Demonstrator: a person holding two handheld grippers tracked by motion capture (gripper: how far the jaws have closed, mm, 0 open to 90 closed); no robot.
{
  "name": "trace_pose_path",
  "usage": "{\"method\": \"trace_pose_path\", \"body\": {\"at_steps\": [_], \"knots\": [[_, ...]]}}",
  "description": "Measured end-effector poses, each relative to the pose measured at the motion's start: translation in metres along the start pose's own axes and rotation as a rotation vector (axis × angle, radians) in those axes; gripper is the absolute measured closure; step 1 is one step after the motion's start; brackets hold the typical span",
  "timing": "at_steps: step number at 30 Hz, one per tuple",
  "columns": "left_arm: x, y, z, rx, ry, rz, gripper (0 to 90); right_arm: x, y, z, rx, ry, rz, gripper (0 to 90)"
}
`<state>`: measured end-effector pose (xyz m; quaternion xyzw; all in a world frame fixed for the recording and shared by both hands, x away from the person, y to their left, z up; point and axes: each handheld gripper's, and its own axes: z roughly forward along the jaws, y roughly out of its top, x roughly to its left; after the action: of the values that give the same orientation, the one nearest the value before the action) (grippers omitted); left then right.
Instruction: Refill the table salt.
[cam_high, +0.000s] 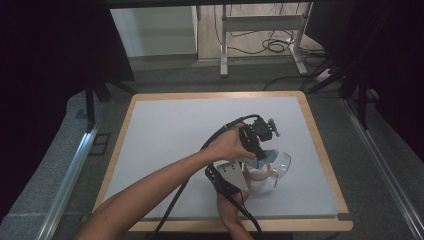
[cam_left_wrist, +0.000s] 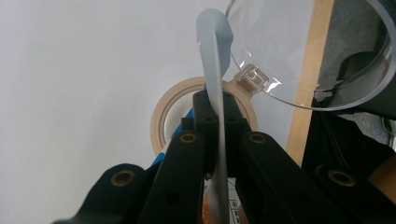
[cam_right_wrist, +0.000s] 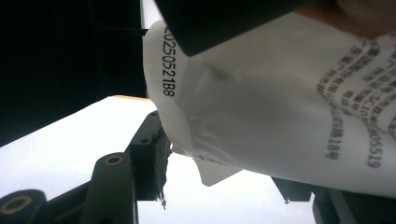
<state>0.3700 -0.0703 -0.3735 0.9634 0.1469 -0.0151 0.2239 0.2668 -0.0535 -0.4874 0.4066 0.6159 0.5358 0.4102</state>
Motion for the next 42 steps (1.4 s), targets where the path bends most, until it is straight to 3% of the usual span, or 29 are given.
{"method": "trace_pose_path", "body": {"at_steps": [42], "knots": [[-0.0025, 0.006, -0.0039, 0.015, 0.017, 0.009, 90.0, 0.0002, 0.0046, -0.0002, -0.015, -0.013, 0.015, 45.0]]}}
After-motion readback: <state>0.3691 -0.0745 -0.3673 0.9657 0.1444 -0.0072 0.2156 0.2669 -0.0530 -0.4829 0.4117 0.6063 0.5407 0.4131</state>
